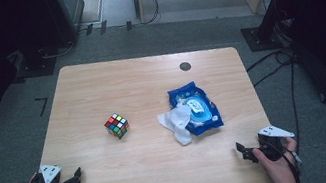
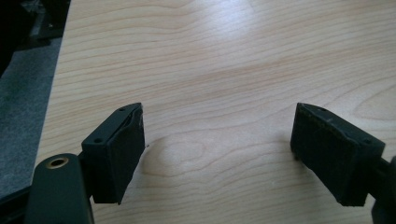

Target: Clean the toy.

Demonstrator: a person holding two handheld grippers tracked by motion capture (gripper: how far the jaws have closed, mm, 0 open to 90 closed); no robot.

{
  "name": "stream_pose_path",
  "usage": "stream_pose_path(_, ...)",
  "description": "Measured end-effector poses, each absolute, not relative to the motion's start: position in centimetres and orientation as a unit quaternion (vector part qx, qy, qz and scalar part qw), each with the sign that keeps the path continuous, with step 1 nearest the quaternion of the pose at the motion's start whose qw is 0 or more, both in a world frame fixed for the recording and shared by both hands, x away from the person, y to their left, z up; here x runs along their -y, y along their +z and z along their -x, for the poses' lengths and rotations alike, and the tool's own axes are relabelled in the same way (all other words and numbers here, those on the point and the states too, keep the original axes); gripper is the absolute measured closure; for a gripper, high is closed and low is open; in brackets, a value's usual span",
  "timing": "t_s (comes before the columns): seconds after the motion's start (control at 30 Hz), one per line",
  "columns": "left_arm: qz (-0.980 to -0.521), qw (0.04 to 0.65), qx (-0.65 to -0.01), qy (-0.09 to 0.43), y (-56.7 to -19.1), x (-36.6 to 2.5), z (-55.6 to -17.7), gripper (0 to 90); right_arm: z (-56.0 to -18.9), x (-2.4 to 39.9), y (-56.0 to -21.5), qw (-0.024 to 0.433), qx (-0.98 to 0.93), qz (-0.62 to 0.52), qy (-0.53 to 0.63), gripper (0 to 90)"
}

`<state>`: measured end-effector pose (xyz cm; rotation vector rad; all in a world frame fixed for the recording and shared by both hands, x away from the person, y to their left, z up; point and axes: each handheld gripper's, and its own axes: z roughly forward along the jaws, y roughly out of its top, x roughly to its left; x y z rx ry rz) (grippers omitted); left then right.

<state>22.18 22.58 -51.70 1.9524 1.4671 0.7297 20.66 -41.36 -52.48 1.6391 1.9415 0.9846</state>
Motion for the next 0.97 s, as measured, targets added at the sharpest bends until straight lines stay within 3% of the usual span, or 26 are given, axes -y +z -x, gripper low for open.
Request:
stream_pose_path(0.37, -0.732, 0.305, -0.56, 0.24, -51.73, -23.2, -22.55, 18.1, -20.82, 40.29, -52.67, 0.228, -0.723, -0.574, 0.31, 0.0)
stream_pose_path(0.97, -0.732, 0.306, -0.56, 0.24, -51.74, -23.18, -22.55, 18.1, -20.82, 40.29, -52.67, 0.228, -0.723, -0.574, 0.31, 0.0)
